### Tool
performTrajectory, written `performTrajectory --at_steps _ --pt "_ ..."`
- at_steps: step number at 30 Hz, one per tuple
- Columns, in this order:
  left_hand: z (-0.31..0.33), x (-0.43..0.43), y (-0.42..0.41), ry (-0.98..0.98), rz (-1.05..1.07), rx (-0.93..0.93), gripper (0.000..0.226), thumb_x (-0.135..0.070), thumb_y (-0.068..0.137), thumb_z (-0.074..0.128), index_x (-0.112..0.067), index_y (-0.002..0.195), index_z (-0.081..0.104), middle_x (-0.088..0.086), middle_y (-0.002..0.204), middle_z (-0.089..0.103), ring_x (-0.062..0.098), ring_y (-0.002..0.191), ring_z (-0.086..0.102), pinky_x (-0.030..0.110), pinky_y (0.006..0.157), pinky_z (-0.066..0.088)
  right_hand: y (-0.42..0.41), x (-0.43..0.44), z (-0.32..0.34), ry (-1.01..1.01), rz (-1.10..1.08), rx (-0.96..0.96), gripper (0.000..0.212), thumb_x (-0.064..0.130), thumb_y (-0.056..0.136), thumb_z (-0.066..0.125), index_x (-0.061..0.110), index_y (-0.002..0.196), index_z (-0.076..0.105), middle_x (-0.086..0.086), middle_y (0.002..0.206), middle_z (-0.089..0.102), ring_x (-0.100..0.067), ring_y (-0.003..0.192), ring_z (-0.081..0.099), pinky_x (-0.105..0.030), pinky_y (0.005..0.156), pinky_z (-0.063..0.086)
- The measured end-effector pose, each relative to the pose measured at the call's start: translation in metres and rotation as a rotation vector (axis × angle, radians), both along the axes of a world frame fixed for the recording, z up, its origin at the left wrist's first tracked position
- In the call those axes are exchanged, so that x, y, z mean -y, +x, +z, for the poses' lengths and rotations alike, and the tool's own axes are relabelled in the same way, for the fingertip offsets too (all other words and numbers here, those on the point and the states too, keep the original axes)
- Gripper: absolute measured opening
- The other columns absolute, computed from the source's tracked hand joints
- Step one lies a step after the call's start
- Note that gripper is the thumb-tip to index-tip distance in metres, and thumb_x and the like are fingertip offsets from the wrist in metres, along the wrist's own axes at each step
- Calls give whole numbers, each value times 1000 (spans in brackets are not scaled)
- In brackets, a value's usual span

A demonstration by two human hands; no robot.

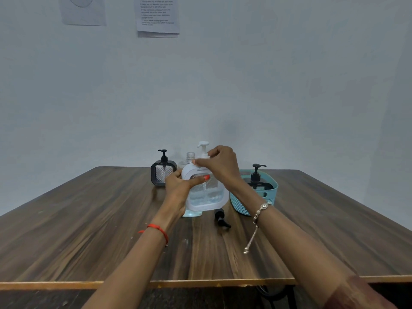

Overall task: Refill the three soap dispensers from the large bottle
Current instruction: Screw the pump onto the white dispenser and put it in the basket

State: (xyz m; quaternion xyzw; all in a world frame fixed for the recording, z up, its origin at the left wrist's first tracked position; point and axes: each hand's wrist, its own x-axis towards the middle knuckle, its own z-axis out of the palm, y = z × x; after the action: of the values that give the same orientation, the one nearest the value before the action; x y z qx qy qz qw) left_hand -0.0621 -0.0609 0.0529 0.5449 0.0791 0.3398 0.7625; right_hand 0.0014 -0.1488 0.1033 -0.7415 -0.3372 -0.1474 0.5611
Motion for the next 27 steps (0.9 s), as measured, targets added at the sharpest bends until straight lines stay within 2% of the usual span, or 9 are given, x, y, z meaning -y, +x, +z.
performTrajectory --at_steps 3,6,8,11,14,16,20,24,27 --pt "2 -6 -1 37 -5 -8 35 6 59 80 -6 89 66 9 81 72 21 67 71 35 62 59 7 11 6 -45 208 -109 28 16 71 79 4 94 67 4 76 63 -6 69 58 -18 66 47" --pt "6 -8 -4 103 11 -26 32 5 60 81 -13 82 65 1 73 71 14 61 70 29 56 58 12 16 9 -97 337 -192 31 11 78 72 1 107 68 -13 100 70 -19 83 65 -34 84 52" --pt "6 -8 -4 100 14 -19 32 5 60 81 -11 83 65 5 77 71 16 63 70 29 55 57 10 13 8 -53 291 -205 33 9 75 74 0 106 68 -17 104 70 -20 82 65 -34 84 53" --pt "2 -6 -2 111 59 -20 35 3 58 82 -11 85 65 8 84 70 18 67 70 29 57 58 4 6 4 18 193 -197 34 6 71 77 -1 103 69 -10 95 71 -13 71 65 -22 72 54" --pt "-1 -2 1 134 121 -11 35 2 58 84 -14 80 63 3 78 68 15 65 67 24 53 56 -1 0 -3 80 110 -183 33 7 69 78 -1 100 71 -14 96 73 -21 78 69 -31 77 57" --pt "-4 0 4 129 148 -12 36 2 57 84 -11 84 64 4 79 68 17 68 66 22 52 55 -4 -4 -8 126 56 -158 32 9 69 79 -2 98 71 -17 94 73 -24 82 70 -35 79 57" --pt "-9 5 11 94 149 -18 39 6 59 81 -4 94 64 7 80 68 20 69 66 28 57 57 -12 -10 -13 176 -86 -68 23 13 69 79 0 88 73 -17 86 73 -28 78 69 -43 76 56" --pt "-12 9 19 113 122 -20 36 6 61 79 -6 92 66 7 81 69 20 69 68 30 59 56 -14 -7 -15 154 -178 6 19 21 72 77 3 77 73 -15 77 73 -29 72 67 -45 72 53" --pt "-9 15 25 123 120 -7 35 1 58 84 -11 86 65 4 81 69 19 71 68 30 60 56 -4 11 -10 107 -73 -25 25 22 72 78 2 86 73 -15 86 73 -27 79 69 -37 74 56"
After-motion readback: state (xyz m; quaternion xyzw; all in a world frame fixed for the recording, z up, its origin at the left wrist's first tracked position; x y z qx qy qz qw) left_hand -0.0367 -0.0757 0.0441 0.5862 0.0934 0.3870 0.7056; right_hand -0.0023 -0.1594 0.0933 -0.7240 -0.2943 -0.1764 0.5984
